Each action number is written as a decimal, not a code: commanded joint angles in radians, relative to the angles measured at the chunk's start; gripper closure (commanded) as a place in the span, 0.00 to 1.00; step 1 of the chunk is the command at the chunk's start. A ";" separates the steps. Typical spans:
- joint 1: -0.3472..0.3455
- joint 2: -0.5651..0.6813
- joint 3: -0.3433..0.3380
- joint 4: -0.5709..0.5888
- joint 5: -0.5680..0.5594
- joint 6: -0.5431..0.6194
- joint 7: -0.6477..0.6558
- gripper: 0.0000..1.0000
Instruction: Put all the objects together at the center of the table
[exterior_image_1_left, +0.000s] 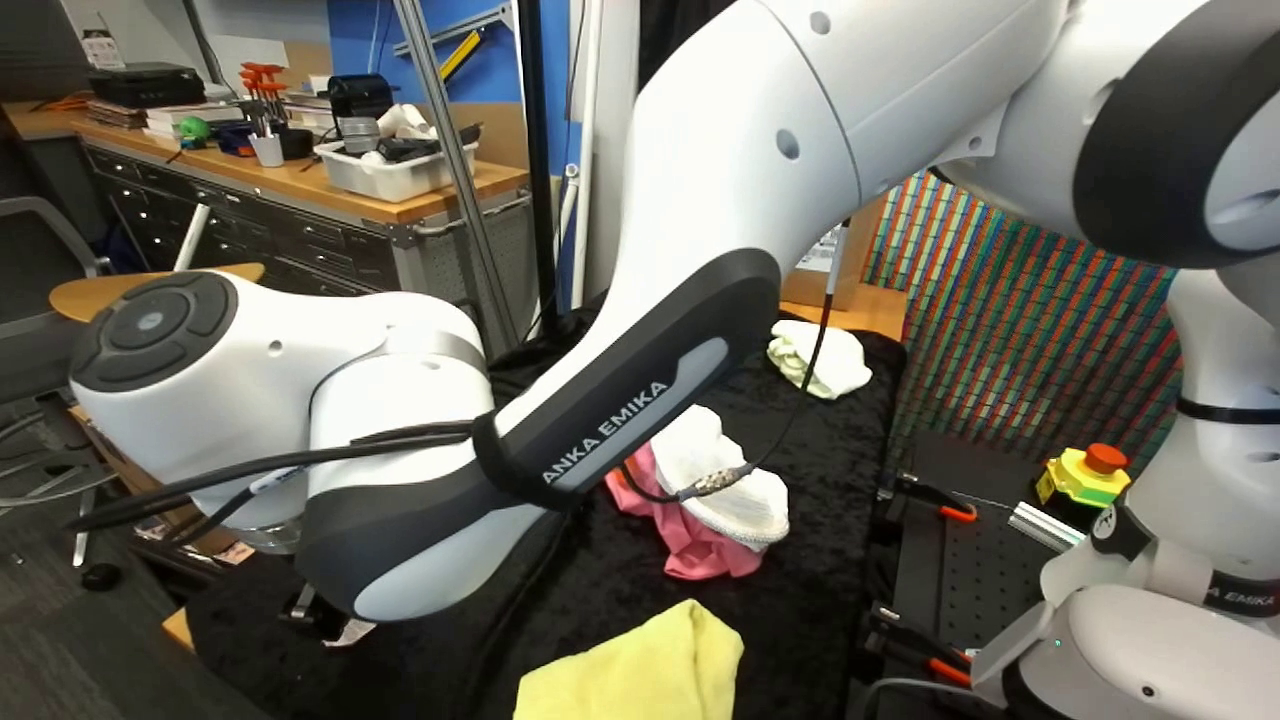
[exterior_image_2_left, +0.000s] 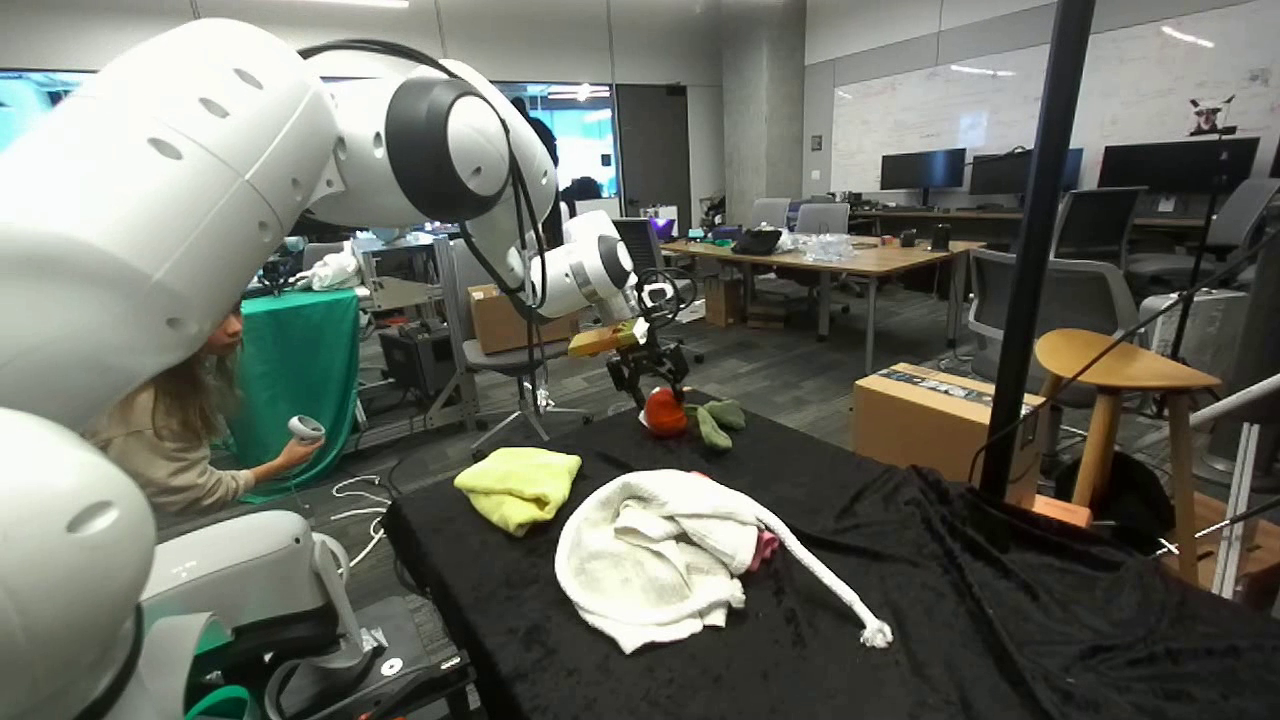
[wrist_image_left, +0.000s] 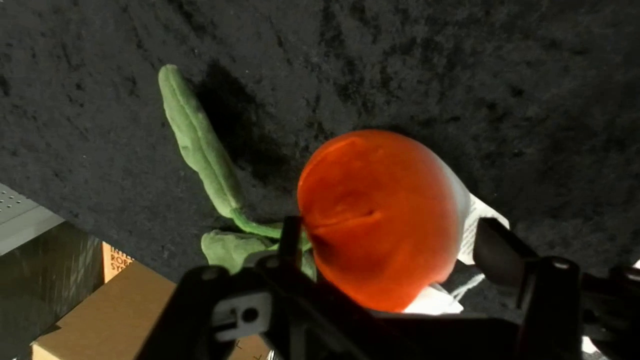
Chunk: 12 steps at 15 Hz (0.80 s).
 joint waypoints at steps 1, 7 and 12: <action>0.004 0.052 -0.017 0.096 0.021 -0.055 -0.041 0.42; -0.020 0.013 -0.002 0.081 0.018 -0.111 -0.064 0.88; -0.044 -0.071 0.003 0.022 0.023 -0.149 -0.076 1.00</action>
